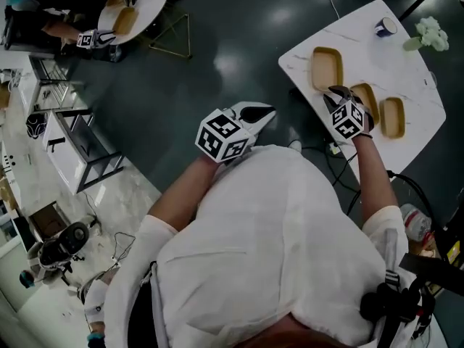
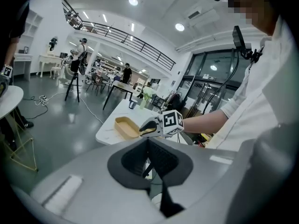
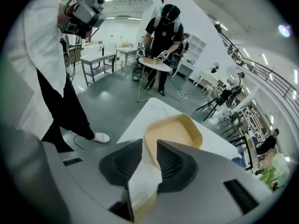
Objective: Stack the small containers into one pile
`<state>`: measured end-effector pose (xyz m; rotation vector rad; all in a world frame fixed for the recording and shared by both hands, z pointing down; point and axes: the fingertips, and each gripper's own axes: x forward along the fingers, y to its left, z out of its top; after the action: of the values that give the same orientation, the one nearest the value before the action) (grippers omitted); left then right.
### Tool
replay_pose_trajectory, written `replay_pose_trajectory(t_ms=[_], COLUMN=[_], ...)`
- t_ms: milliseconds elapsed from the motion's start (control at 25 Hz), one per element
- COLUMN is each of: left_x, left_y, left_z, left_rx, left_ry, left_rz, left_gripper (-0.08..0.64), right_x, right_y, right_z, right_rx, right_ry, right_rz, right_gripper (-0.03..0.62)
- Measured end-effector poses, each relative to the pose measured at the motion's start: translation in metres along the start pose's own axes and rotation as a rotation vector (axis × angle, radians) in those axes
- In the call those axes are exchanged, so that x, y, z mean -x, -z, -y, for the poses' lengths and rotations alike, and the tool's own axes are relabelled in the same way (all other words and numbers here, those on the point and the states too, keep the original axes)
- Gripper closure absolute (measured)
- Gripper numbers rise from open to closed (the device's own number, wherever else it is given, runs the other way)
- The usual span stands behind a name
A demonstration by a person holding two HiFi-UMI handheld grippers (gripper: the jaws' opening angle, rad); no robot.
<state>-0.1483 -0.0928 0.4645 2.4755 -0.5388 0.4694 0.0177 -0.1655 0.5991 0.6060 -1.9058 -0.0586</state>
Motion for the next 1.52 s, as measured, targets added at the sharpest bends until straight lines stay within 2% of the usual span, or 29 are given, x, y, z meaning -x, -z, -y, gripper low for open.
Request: replay_pose_trajectory(t_ms=[160, 560, 800, 1200, 1520], left_x=[-0.002, -0.009, 0.004, -0.002, 0.001], left_y=[-0.002, -0.003, 0.005, 0.0, -0.002], left_z=[-0.001, 0.008, 0.004, 0.006, 0.013], left_rx=[0.03, 0.069, 0.094, 0.077, 0.047], left_ry=[-0.061, -0.156, -0.203, -0.201, -0.157], left_rz=[0.02, 0.06, 0.08, 0.079, 0.056], left_gripper=[0.552, 0.552, 0.554, 0.554, 0.553], right_x=[-0.013, -0.037, -0.043, -0.037, 0.005], right_y=[0.003, 0.007, 0.003, 0.003, -0.016], right_z=[0.002, -0.004, -0.011, -0.005, -0.007], right_rx=[0.069, 0.239, 0.307, 0.359, 0.43], right_ry=[-0.037, -0.123, -0.149, -0.125, -0.064], right_rz=[0.009, -0.001, -0.01, 0.006, 0.057], right_gripper=[0.51, 0.512, 0.559, 0.572, 0.573])
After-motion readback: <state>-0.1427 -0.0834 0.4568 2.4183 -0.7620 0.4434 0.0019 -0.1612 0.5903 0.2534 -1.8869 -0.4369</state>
